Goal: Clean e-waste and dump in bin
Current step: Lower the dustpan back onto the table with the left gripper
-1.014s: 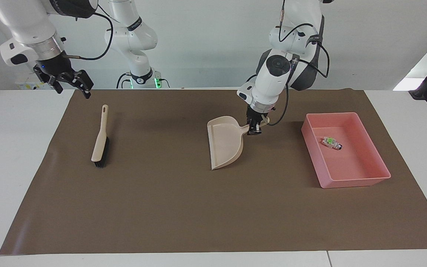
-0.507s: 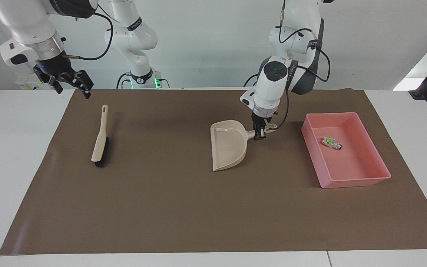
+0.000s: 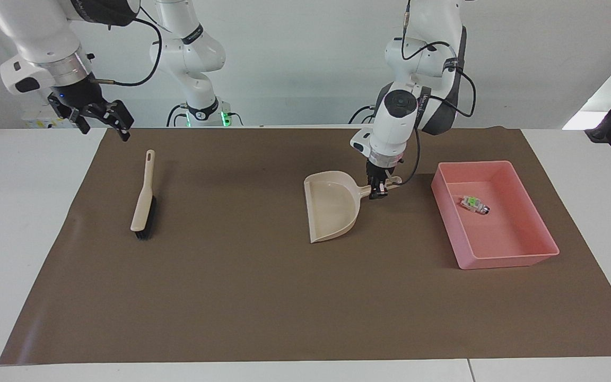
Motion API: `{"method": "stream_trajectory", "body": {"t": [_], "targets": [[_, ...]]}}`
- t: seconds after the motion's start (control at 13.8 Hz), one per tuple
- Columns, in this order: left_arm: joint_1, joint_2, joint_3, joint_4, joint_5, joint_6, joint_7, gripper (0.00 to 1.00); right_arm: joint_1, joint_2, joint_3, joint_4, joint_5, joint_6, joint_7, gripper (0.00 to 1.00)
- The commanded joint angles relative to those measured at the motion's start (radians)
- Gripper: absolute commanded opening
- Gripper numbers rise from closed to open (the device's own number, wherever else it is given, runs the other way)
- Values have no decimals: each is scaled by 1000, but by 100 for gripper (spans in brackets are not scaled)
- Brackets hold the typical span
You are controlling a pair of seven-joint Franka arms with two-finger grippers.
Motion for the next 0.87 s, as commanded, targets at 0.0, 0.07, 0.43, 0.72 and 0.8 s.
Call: {"method": "stream_trajectory", "body": {"t": [0.0, 0.07, 0.43, 0.72, 0.8], "targets": [[-7, -47, -1, -71, 17, 57, -23, 0, 3, -22, -6, -24, 18, 1, 5, 100], [-9, -48, -1, -70, 17, 54, -25, 8, 3, -22, -6, -24, 18, 1, 5, 100], [-12, -48, -4, -58, 17, 35, -233, 100, 3, -22, -6, -24, 18, 1, 5, 100], [-3, -50, -1, -38, 17, 28, -246, 100, 3, -22, -6, -23, 18, 2, 5, 100], [0, -62, 1, -30, 17, -4, -272, 100, 3, -22, -6, -24, 18, 1, 5, 100]]}}
